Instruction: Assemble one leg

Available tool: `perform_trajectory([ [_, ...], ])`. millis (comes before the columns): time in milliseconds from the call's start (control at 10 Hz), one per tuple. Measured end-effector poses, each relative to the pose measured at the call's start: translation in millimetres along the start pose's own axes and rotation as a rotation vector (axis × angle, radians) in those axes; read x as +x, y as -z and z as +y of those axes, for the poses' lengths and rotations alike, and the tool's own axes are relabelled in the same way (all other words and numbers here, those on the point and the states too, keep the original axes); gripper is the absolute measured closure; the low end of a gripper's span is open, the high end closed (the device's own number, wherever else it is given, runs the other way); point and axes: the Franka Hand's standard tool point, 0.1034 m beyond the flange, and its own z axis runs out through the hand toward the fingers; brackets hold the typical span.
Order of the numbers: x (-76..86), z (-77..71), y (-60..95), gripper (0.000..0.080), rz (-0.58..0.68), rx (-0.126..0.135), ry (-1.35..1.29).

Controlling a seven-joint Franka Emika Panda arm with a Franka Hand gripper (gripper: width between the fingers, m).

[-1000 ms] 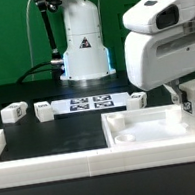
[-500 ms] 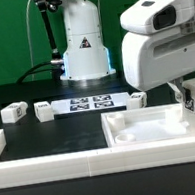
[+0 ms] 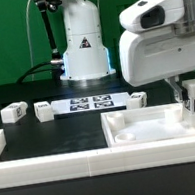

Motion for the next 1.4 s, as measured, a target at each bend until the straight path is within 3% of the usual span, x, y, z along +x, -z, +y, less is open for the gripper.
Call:
perform_trajectory([
  [600,0.7,-3.8,-2.5,0.0503,0.048,0.018,-0.572],
  [900,0.1,-4.9,-3.3,0.0502,0.044,0.020,-0.634],
  [1000,0.0,-5.1,-3.5,0.0319,0.043,0.020,-0.621],
  [1100,0.2,-4.9,-3.6,0.0319,0.039,0.017,-0.550],
  [1200,-0.1,-9.0,-2.6,0.0181,0.032,0.014,-0.537],
  [1400,-1.3,-13.9,-1.8,0.0152,0.024,-0.004,-0.392],
])
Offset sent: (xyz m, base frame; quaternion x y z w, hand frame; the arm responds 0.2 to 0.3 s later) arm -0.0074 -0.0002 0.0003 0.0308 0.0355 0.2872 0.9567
